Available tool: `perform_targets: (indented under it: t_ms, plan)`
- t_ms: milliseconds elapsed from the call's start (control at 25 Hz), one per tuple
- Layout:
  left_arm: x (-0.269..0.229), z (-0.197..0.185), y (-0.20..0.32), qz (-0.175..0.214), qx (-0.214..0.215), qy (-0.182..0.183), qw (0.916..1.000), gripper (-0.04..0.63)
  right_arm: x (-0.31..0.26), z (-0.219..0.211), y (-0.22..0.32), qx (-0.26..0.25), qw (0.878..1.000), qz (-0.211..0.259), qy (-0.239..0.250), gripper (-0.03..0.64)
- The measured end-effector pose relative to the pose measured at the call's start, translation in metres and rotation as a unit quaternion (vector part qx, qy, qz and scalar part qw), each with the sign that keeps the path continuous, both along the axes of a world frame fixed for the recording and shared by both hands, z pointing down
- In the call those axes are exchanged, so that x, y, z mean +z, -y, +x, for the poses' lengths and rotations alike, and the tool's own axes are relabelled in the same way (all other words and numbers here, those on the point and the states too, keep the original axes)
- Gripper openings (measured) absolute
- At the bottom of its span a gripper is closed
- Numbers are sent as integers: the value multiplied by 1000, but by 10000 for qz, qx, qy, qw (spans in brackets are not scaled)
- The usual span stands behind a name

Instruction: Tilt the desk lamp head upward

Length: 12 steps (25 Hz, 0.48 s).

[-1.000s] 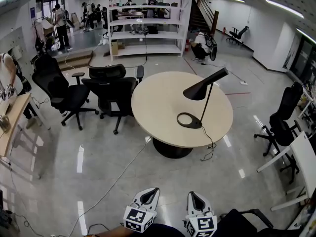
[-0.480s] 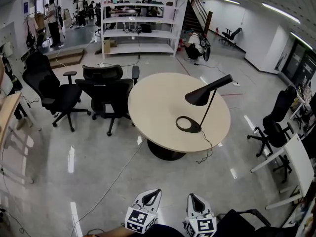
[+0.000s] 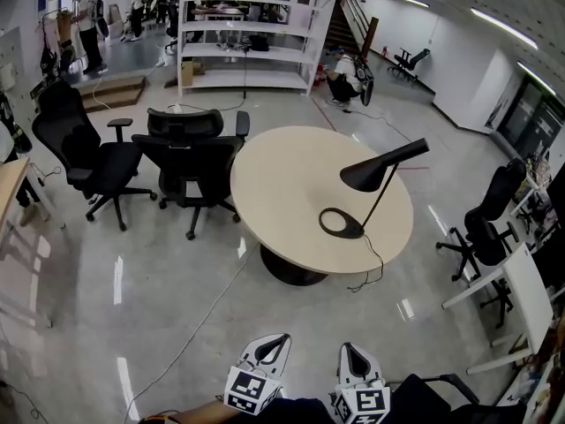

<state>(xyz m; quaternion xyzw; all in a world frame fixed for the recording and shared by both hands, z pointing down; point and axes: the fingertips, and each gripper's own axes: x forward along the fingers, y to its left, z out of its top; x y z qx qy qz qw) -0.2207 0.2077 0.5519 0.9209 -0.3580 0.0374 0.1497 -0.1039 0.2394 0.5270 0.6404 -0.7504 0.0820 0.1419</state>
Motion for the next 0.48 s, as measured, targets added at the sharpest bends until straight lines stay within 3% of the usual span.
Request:
perform_targets:
  t_ms: [200, 480]
  plan:
    - [5, -2, 16, -60, -5, 32, 10000, 48, 0, 6, 19, 81, 9999, 61, 12, 9]
    - [7, 27, 49, -66, -187, 263, 9995, 48, 6, 46, 57, 7, 9998, 110, 176, 9]
